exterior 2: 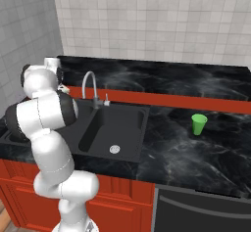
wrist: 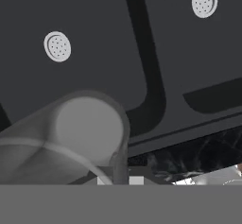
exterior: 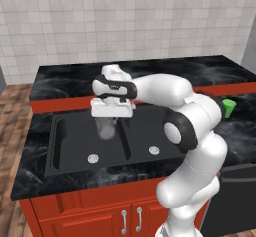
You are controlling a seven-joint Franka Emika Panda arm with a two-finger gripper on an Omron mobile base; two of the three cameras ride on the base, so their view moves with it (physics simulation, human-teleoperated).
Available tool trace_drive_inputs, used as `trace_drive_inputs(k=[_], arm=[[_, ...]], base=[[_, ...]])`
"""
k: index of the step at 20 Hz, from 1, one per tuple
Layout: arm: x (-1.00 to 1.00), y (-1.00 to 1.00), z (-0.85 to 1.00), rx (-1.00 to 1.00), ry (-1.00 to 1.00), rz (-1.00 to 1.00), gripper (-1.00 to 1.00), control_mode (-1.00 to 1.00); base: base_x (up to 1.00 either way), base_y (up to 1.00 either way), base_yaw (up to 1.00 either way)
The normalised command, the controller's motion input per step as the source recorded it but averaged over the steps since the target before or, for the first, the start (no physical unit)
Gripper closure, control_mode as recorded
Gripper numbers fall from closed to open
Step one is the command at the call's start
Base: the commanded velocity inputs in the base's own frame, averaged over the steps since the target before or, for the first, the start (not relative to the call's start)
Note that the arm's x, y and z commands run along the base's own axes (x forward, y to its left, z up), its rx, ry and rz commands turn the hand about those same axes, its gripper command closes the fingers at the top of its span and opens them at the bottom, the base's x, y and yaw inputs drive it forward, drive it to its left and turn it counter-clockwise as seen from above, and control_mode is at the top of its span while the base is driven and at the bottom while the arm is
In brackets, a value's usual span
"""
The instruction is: Move any existing items from the left basin to the right basin for drying. Then move the cup from the counter to the left basin of the sink for washing.
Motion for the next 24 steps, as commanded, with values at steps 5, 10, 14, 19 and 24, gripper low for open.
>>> trace_drive_inputs(k=[5, 10, 14, 19, 24], arm=[[-0.26, -0.36, 0.27, 0.00, 0.00, -0.06, 1.00, -1.00], [-0.27, -0.38, 0.22, 0.00, 0.00, -0.05, 1.00, -1.00], [-0.30, -0.49, 0.13, 0.00, 0.00, -0.05, 1.00, -1.00], [-0.31, -0.51, 0.07, 0.00, 0.00, -0.04, 1.00, -1.00], [-0.28, -0.46, 0.02, 0.00, 0.00, -0.04, 1.00, -1.00]], base=[[0.00, 0.00, 0.00], [0.00, 0.00, 0.00], [0.00, 0.00, 0.00], [0.00, 0.00, 0.00], [0.00, 0.00, 0.00]])
